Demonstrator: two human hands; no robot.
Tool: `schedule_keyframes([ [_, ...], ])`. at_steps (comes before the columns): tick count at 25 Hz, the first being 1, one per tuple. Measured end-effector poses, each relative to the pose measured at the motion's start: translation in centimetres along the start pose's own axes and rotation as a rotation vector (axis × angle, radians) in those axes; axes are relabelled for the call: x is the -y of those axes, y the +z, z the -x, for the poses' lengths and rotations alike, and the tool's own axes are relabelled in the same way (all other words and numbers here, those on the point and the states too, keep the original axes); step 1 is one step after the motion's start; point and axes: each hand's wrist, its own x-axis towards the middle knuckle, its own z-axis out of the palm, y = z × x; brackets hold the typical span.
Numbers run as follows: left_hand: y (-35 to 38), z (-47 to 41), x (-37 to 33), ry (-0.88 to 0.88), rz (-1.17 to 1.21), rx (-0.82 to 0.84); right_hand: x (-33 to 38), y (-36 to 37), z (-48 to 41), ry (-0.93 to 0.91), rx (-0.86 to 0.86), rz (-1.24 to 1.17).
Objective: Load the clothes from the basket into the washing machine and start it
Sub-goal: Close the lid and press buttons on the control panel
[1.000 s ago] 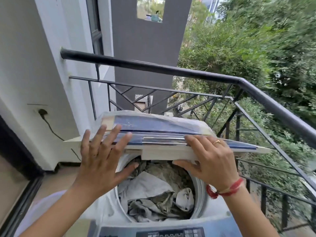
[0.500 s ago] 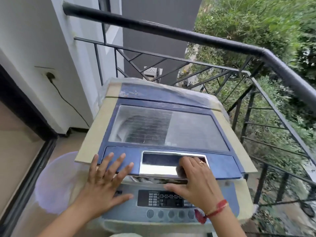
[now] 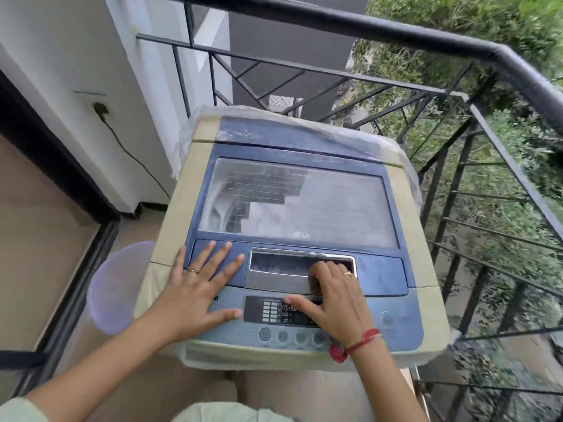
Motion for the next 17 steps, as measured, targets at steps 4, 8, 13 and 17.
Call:
schedule_keyframes([
  [4, -0.4, 0.0, 0.0, -0.021, 0.033, 0.051, -0.1, -0.1, 0.5, -0.004, -0.04, -0.015],
  [8, -0.6, 0.0, -0.1, -0.044, 0.08, 0.082, 0.4, 0.0, 3.5, 0.064, -0.048, 0.076],
  [13, -1.0, 0.0, -0.4, -0.06, 0.103, 0.112, 1.3, -0.5, 5.1, 0.144, 0.216, 0.098],
  [17, -0.6, 0.5, -2.5, -0.082, 0.071, 0.122, 1.6, -0.8, 4.7, 0.155, 0.316, 0.112],
])
